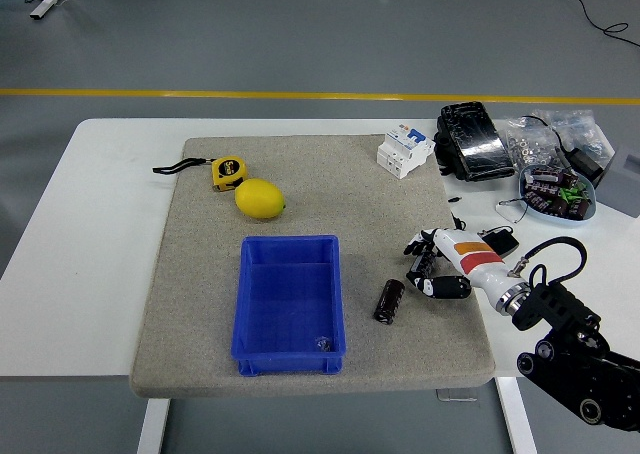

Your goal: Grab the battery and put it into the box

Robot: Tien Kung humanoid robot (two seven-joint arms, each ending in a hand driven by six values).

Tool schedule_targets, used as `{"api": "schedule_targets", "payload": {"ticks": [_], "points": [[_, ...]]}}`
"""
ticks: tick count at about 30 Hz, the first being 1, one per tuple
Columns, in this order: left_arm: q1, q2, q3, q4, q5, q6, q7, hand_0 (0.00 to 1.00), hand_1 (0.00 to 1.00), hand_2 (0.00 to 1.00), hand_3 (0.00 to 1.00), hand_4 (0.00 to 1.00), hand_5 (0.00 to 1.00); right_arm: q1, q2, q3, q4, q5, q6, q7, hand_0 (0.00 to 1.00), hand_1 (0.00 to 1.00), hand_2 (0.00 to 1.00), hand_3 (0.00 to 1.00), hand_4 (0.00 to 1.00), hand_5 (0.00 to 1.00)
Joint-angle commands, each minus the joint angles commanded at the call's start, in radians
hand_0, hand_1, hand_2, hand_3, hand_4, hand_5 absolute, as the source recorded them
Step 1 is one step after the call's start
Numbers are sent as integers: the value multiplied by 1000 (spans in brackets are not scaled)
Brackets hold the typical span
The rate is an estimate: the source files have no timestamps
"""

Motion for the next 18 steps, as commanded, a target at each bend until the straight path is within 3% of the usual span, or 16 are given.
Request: {"api": "schedule_targets", "payload": {"ticks": [9, 18], "points": [[9, 2, -14, 0, 19, 1, 6, 610, 641, 718, 596, 649, 611, -7, -3, 11, 29, -24, 2, -10, 446, 477, 527, 544, 630, 43], [17, 5, -24, 2, 31, 2, 9, 610, 640, 713, 596, 649, 612, -2, -9, 36, 104, -78, 4, -29, 444, 476, 523, 538, 628, 40]]}}
